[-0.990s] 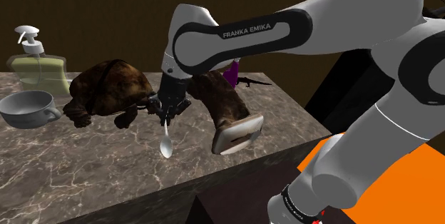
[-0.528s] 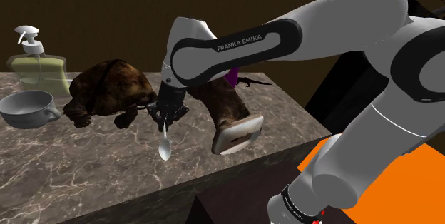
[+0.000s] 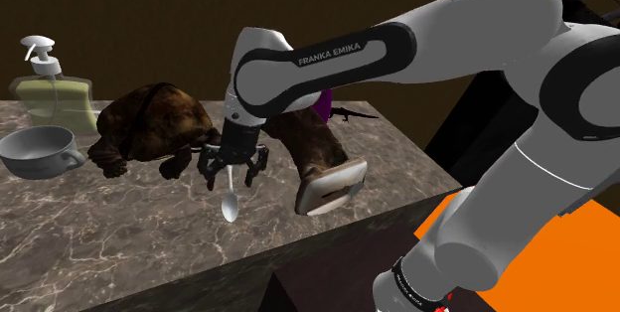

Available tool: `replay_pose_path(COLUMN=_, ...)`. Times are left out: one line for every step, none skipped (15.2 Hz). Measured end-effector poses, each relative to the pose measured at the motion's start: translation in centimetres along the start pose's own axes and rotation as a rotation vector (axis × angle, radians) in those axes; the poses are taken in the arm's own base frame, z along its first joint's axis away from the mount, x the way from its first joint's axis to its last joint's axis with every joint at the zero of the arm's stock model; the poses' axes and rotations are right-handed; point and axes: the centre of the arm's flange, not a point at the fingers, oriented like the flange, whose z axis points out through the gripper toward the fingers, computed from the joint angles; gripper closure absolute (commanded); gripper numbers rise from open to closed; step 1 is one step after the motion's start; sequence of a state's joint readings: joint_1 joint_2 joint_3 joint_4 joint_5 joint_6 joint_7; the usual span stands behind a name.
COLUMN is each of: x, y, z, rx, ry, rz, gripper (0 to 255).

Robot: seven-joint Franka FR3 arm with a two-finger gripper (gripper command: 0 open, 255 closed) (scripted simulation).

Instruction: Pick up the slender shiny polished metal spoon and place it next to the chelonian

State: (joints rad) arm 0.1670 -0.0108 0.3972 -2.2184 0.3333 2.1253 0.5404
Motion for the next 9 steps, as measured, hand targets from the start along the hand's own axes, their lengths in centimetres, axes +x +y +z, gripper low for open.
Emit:
replay_pose_path(x=-0.5, y=-0.2, z=-0.3, rx=-0.001, ry=-0.05, rz=-0.015, gripper=0)
replay_pose_path(x=-0.6, y=-0.1, z=-0.5, rx=-0.001, ry=-0.081, rz=-0.024, gripper=0)
replay_pose_path(x=-0.7, y=-0.1, z=-0.3, rx=-0.001, ry=-0.097, rz=-0.029, gripper=0)
replay_pose_path(x=-0.7, y=0.0, z=-0.1, rx=-0.001, ry=-0.106, rz=-0.032, gripper=0)
replay_pose_path(x=-0.9, y=-0.1, z=0.3, rx=-0.001, ry=-0.11, rz=-0.033, gripper=0)
replay_pose_path(x=-0.9, y=-0.1, z=0.8, rx=-0.001, ry=-0.113, rz=-0.034, gripper=0)
replay_pose_path(x=-1.0, y=-0.1, z=1.3, rx=-0.001, ry=-0.114, rz=-0.034, gripper=0)
replay_pose_path(x=-1.1, y=-0.1, z=1.9, rx=-0.001, ry=-0.115, rz=-0.034, gripper=0)
replay_pose_path(x=-1.3, y=-0.1, z=2.5, rx=-0.001, ry=-0.115, rz=-0.034, gripper=0)
